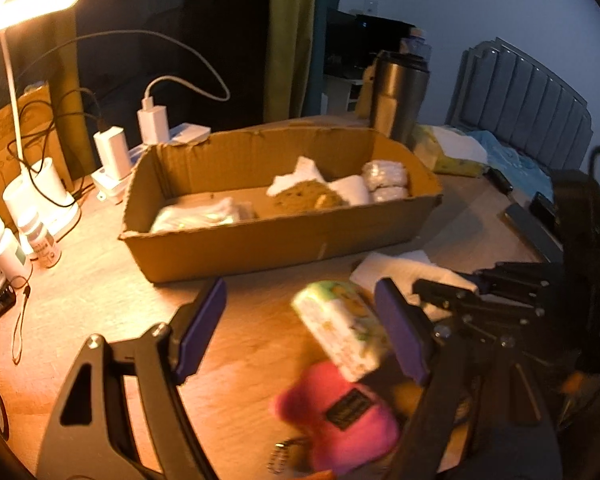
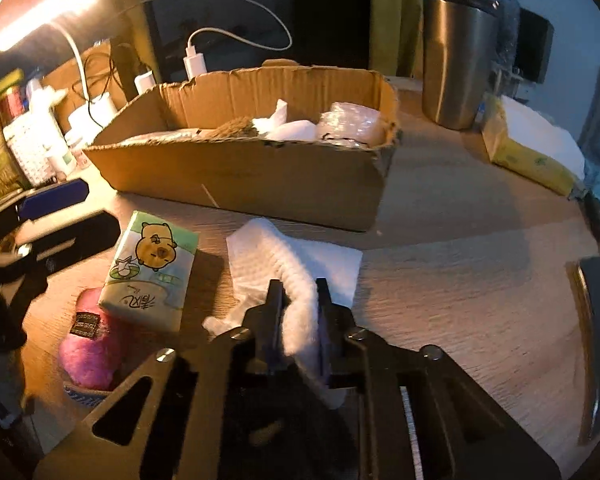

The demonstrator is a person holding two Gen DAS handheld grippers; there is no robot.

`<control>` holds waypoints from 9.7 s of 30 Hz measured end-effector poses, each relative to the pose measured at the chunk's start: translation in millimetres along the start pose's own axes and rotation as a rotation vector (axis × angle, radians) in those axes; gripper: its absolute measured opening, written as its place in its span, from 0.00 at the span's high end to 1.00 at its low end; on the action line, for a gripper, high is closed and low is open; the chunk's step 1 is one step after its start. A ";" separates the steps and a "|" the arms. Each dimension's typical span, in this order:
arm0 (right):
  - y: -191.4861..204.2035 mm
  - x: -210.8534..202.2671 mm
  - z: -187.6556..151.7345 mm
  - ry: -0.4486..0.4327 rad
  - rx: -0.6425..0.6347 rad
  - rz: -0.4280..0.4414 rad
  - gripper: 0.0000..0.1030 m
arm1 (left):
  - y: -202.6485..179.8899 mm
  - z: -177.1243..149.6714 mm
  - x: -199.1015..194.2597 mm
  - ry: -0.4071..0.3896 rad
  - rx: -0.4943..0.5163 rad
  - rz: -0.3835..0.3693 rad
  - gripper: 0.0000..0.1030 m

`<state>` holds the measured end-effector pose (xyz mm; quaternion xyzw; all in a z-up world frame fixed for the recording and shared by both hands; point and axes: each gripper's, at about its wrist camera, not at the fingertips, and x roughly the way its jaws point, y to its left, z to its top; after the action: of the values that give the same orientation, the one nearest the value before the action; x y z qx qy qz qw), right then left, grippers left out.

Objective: Organize soft objects
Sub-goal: 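Grasp the white fuzzy strip with the right gripper while the left grasps the tissue pack, then carry the fuzzy strip and tissue pack toward the cardboard box, then lower the strip and tissue pack into the box and open both grippers, then move both open grippers down toward the pink plush heart and grey glove, then grasp the grey dotted glove with the right gripper while the left grasps the pink plush heart, then carry the glove and plush heart over the cardboard box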

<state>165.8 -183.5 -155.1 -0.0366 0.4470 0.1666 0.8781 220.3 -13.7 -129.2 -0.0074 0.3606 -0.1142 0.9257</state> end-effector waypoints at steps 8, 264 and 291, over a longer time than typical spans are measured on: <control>-24.0 -17.8 -3.0 -0.082 0.096 0.150 0.87 | -22.1 -3.5 23.8 0.100 0.046 0.042 0.24; -13.7 -74.0 1.5 -0.197 0.020 0.072 0.73 | -4.6 -13.2 -32.4 0.018 -0.025 -0.011 0.47; 8.3 -78.0 70.9 -0.293 -0.042 0.081 0.73 | 41.3 63.1 -41.2 -0.125 -0.038 0.029 0.47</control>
<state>175.4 -180.8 -49.9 -0.0120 0.3116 0.2146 0.9256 241.7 31.1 -59.1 -0.0269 0.3045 -0.0932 0.9476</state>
